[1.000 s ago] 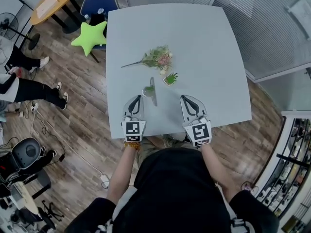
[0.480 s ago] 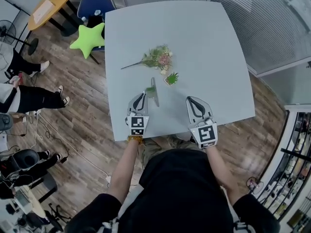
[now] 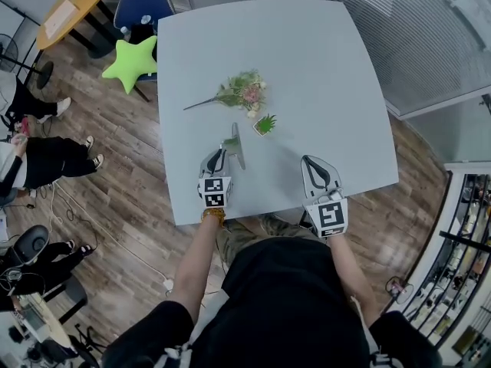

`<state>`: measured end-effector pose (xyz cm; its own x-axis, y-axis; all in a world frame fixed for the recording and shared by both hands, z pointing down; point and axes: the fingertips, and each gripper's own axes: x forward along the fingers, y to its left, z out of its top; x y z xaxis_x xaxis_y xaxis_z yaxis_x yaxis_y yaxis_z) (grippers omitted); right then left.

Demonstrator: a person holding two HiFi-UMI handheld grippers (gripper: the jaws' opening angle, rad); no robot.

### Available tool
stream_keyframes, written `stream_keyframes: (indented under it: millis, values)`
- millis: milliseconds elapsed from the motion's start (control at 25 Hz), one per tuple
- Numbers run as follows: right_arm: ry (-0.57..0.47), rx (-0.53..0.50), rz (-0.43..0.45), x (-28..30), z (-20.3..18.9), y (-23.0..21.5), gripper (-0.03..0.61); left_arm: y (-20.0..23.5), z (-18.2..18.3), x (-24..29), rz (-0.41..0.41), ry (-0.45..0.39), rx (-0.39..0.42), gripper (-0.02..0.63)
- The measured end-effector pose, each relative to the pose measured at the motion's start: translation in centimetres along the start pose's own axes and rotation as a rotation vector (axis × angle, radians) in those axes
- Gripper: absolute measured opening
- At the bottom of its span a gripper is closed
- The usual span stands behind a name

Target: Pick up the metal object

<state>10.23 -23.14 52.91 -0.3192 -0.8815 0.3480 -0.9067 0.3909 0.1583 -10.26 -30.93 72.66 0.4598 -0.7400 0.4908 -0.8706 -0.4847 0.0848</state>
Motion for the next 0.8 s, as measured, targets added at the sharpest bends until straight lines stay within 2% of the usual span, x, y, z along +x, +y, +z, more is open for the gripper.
stream_keyframes:
  millis: [240,480,800]
  values:
    - [0.014,0.013,-0.040,-0.7,-0.5,-1.8,0.000,0.2,-0.7,1.1,0.003,0.043,-0.026,0.067]
    - [0.035,-0.012,-0.018,-1.0,-1.3,-1.6,0.000,0.7,-2.1,2.5,0.012,0.063,-0.081,0.110]
    - [0.037,-0.011,-0.027,-1.7,-2.0,-1.8,0.000,0.8,-2.5,3.0,0.003,0.052,-0.178,0.100]
